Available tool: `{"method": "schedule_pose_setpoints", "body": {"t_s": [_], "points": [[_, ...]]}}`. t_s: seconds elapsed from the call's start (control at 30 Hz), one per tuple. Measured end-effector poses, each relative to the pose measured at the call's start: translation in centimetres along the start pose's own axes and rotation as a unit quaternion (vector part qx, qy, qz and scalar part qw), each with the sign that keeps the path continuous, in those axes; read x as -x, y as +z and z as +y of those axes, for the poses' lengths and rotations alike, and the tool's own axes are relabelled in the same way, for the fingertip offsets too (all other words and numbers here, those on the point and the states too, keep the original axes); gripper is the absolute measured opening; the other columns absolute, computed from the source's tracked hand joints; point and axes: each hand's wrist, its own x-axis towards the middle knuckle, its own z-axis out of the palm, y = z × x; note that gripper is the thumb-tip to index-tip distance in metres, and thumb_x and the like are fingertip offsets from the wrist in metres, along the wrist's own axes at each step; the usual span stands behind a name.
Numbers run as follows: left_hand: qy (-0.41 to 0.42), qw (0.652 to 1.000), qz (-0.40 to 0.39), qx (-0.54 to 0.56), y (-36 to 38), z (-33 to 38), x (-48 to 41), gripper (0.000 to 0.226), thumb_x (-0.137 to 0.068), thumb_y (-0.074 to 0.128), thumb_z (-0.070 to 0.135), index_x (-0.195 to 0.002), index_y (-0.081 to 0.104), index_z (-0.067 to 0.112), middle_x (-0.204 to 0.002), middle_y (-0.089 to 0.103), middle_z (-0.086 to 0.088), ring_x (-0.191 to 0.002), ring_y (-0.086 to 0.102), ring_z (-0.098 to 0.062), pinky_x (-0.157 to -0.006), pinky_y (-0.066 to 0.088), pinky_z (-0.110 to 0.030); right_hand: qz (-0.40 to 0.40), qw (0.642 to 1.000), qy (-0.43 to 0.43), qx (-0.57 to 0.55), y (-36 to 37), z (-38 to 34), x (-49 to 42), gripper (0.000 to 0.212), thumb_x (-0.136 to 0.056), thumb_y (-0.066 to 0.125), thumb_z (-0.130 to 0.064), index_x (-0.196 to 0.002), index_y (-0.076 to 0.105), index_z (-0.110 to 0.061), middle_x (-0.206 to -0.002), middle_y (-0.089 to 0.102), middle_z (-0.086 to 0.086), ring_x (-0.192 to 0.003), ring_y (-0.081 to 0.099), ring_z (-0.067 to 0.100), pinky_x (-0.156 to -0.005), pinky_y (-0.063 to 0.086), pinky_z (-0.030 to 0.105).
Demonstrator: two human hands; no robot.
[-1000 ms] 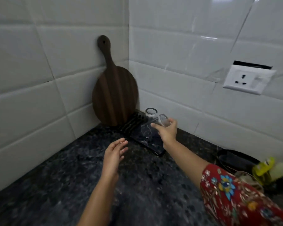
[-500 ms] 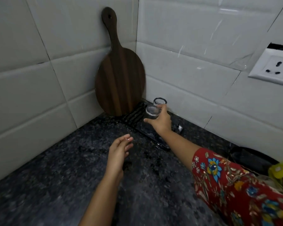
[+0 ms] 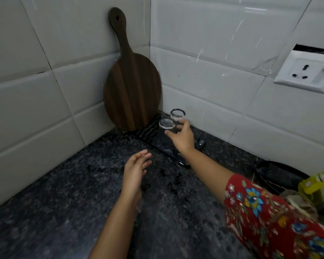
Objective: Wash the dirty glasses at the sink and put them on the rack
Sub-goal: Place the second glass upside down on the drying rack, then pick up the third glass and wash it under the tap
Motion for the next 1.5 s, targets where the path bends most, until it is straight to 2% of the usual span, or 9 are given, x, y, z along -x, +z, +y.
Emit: {"method": "schedule_pose_setpoints", "body": {"t_s": [0.13, 0.27, 0.53, 0.67, 0.77, 0.9, 1.1, 1.3, 1.5], "points": [[0.018, 0.999, -0.03, 0.002, 1.9, 0.6, 2.0, 0.019, -0.1, 0.049, 0.023, -0.114, 0.062, 0.024, -0.111, 0.068, 0.008, -0.096, 0.063, -0.004, -0.081, 0.043, -0.027, 0.009, 0.979, 0.087, -0.185, -5.2, -1.5, 3.8, 0.015, -0.085, 0.067, -0.017, -0.098, 0.061, -0.02, -0.096, 0.066, 0.001, -0.083, 0.061, 0.014, -0.068, 0.047, 0.024], [0.03, 0.995, -0.095, 0.006, 5.4, 1.0, 5.5, 0.017, -0.1, 0.05, 0.022, -0.11, 0.063, 0.026, -0.109, 0.07, 0.009, -0.098, 0.065, -0.006, -0.081, 0.045, -0.024, -0.024, 0.96, 0.103, -0.26, -12.4, -2.6, 9.6, 0.008, -0.091, 0.059, -0.014, -0.094, 0.064, -0.02, -0.086, 0.068, -0.003, -0.071, 0.06, 0.009, -0.065, 0.047, 0.02], [0.022, 0.966, -0.257, -0.038, 12.6, -2.3, 14.7, 0.019, -0.098, 0.052, 0.02, -0.11, 0.066, 0.022, -0.105, 0.075, 0.006, -0.095, 0.07, -0.009, -0.082, 0.047, -0.024, 0.024, 0.973, 0.107, -0.201, -24.9, 2.2, 21.2, 0.014, -0.095, 0.054, -0.015, -0.103, 0.066, -0.013, -0.089, 0.072, -0.001, -0.077, 0.065, 0.01, -0.067, 0.049, 0.02], [-0.017, 0.943, -0.323, -0.082, 15.0, -5.8, 18.7, 0.018, -0.099, 0.05, 0.016, -0.106, 0.067, 0.018, -0.096, 0.074, 0.006, -0.081, 0.07, -0.004, -0.067, 0.048, -0.012, 0.096, 0.97, 0.145, -0.168, -28.3, 7.7, 26.2, 0.011, -0.094, 0.054, -0.011, -0.095, 0.065, -0.014, -0.085, 0.071, 0.001, -0.072, 0.063, 0.01, -0.066, 0.047, 0.021], [-0.055, 0.925, -0.356, -0.12, 16.3, -8.2, 20.6, 0.018, -0.099, 0.05, 0.017, -0.101, 0.067, 0.02, -0.092, 0.074, 0.007, -0.086, 0.068, -0.01, -0.076, 0.045, -0.023, 0.144, 0.958, 0.208, -0.137, -29.7, 12.9, 28.9, 0.009, -0.091, 0.058, -0.01, -0.091, 0.063, -0.017, -0.09, 0.069, 0.006, -0.073, 0.06, 0.012, -0.064, 0.043, 0.022], [-0.085, 0.913, -0.365, -0.158, 17.2, -10.6, 21.9, 0.018, -0.1, 0.049, 0.02, -0.103, 0.067, 0.022, -0.093, 0.074, 0.009, -0.087, 0.067, -0.01, -0.079, 0.044, -0.026, 0.216, 0.938, 0.244, -0.114, -30.8, 19.1, 29.3, 0.024, -0.08, 0.072, -0.006, -0.095, 0.057, -0.017, -0.098, 0.064, 0.01, -0.092, 0.062, 0.024, -0.073, 0.047, 0.027], [-0.094, 0.912, -0.356, -0.178, 18.2, -12.1, 22.5, 0.018, -0.1, 0.049, 0.019, -0.102, 0.066, 0.022, -0.095, 0.073, 0.008, -0.089, 0.067, -0.012, -0.079, 0.045, -0.026, 0.205, 0.96, 0.191, 0.0, -31.4, 21.5, 25.0, 0.094, -0.061, 0.088, -0.031, -0.137, 0.033, -0.018, -0.129, 0.05, -0.002, -0.116, 0.048, 0.016, -0.096, 0.043, 0.034], [-0.099, 0.917, -0.349, -0.164, 18.9, -13.4, 22.0, 0.02, -0.099, 0.05, 0.019, -0.106, 0.068, 0.019, -0.095, 0.076, 0.005, -0.091, 0.069, -0.015, -0.09, 0.047, -0.033, 0.205, 0.966, 0.149, -0.054, -30.8, 22.1, 22.9, 0.067, -0.067, 0.085, -0.022, -0.121, 0.046, -0.022, -0.118, 0.057, -0.005, -0.116, 0.056, 0.018, -0.095, 0.047, 0.035], [-0.094, 0.924, -0.329, -0.172, 20.6, -14.3, 22.8, 0.018, -0.1, 0.049, 0.019, -0.104, 0.067, 0.021, -0.099, 0.075, 0.004, -0.096, 0.068, -0.016, -0.09, 0.046, -0.032, 0.256, 0.956, 0.102, -0.105, -32.3, 22.6, 26.2, 0.065, -0.061, 0.089, -0.019, -0.11, 0.048, -0.032, -0.111, 0.061, -0.009, -0.107, 0.058, 0.011, -0.094, 0.049, 0.031]]}}
